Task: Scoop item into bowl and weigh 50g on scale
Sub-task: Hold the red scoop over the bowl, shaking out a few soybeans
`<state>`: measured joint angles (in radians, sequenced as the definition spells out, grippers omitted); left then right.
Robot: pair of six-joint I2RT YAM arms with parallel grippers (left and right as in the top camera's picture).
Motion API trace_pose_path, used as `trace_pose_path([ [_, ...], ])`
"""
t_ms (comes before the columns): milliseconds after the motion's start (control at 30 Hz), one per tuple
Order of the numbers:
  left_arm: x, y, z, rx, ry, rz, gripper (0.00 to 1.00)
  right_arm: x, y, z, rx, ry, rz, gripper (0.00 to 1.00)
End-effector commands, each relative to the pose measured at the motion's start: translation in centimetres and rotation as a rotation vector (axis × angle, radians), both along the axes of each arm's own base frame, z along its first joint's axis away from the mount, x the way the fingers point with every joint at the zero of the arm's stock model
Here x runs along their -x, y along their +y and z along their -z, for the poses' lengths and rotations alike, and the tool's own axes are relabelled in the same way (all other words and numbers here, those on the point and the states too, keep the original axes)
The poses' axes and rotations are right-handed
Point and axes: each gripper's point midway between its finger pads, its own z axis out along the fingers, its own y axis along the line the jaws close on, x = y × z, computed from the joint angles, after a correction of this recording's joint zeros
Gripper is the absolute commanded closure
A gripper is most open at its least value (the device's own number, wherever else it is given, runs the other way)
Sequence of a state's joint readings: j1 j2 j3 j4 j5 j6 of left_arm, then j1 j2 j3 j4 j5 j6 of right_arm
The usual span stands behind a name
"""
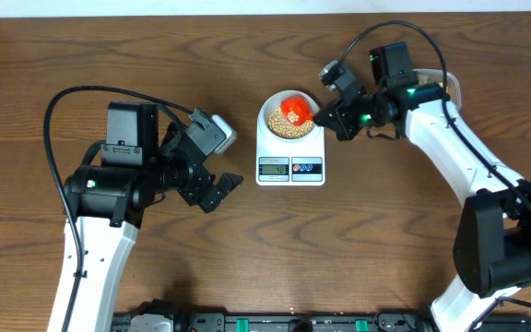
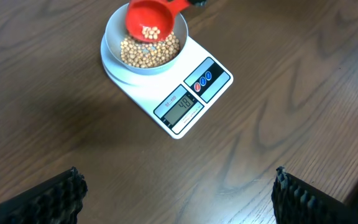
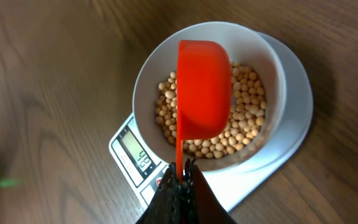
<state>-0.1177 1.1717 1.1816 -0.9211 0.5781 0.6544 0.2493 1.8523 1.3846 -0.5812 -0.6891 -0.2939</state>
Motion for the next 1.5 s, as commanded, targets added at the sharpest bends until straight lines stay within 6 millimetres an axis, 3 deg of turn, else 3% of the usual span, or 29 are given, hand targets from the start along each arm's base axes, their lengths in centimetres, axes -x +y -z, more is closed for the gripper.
trace_pose_path([
  [0, -0.2, -0.1, -1.2, 0.018, -0.020, 0.001, 0.02, 0.4, 0.1, 0.1, -0.070, 0.057, -0.002, 0.99],
  [833, -0.2, -0.1, -1.2, 0.018, -0.020, 0.001, 0.02, -0.5, 0.2, 0.0, -0.035, -0.025, -0.021, 0.99],
  [1100, -0.2, -0.1, -1.2, 0.018, -0.020, 0.001, 0.02, -0.4, 0.1, -1.6, -0.024, -0.070, -0.015, 0.99],
  [1300, -0.2, -0.1, -1.2, 0.018, -0.020, 0.001, 0.02, -0.9, -0.5, 0.2, 0.146, -0.129, 0.001, 0.99],
  [1467, -0.2, -0.1, -1.2, 0.018, -0.020, 0.001, 0.02, -0.8, 0.1, -1.6, 0.115, -0.173, -0.015, 0.99],
])
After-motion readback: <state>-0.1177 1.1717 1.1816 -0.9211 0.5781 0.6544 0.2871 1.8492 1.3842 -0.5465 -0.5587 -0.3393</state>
